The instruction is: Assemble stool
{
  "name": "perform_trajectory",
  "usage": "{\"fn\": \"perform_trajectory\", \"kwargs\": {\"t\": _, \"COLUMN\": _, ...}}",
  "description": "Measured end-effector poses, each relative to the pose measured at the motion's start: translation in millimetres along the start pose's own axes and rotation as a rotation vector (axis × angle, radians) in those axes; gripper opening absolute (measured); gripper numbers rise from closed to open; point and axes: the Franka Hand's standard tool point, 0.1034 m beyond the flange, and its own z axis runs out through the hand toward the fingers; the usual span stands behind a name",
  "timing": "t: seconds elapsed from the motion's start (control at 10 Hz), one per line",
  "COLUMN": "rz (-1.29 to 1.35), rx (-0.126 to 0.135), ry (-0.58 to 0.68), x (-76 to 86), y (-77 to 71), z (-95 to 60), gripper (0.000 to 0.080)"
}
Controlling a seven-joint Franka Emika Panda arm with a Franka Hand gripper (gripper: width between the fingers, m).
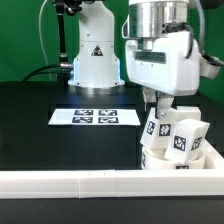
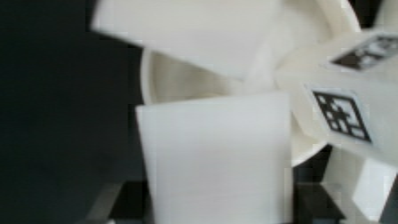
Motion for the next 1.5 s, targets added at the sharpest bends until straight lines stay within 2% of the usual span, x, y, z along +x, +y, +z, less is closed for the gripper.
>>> {"fn": "perform_trajectory", "kwargs": {"t": 0.2, "rz": 0.229, "rx": 0.045, "ry": -0.018, "x": 2.7, "y": -0.5, "z": 0.6, "gripper": 0.0338}}
{"fn": "perform_trajectory", "kwargs": {"t": 0.3, "rz": 0.352, "rx": 0.054, "ry": -0.028, "x": 0.9, "y": -1.1, "z": 0.6, "gripper": 0.0338}}
{"fn": "perform_trajectory", "kwargs": {"t": 0.9, "rz": 0.687, "rx": 0.049, "ry": -0.054, "x": -1.4, "y": -0.6, "z": 1.6, "gripper": 0.0338}}
{"fn": "perform_trajectory", "kwargs": {"t": 1.5, "rz": 0.762, "rx": 0.048, "ry": -0.083, "x": -4.0, "y": 0.3, "z": 2.4, "gripper": 0.0344}}
